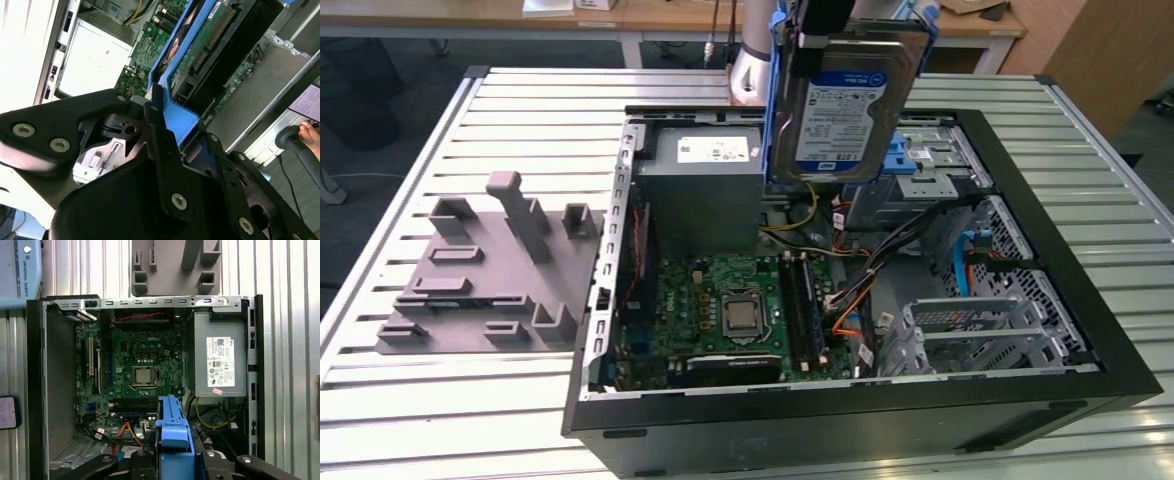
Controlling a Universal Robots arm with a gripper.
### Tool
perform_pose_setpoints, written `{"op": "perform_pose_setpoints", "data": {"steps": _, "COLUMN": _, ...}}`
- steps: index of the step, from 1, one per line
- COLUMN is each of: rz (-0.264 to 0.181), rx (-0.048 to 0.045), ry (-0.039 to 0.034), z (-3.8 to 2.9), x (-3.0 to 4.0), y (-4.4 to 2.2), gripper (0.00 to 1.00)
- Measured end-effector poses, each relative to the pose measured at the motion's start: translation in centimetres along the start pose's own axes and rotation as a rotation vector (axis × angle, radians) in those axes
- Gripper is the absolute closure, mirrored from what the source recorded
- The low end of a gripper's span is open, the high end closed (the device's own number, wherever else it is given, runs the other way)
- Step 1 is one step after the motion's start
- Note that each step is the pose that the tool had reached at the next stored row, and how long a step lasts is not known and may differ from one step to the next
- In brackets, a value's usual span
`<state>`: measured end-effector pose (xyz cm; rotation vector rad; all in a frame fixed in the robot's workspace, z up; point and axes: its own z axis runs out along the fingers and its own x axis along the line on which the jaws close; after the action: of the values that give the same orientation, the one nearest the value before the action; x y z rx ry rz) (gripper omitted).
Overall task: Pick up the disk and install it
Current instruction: 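Insert the disk into the insertion slot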
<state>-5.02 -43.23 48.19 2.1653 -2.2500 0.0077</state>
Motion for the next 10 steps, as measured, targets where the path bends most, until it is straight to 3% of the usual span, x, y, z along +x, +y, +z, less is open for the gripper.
{"op": "perform_pose_setpoints", "data": {"steps": 10, "rz": 0.0, "rx": 0.0, "ry": -0.0001, "z": 0.01, "x": 0.66, "y": -0.02, "gripper": 0.64}}
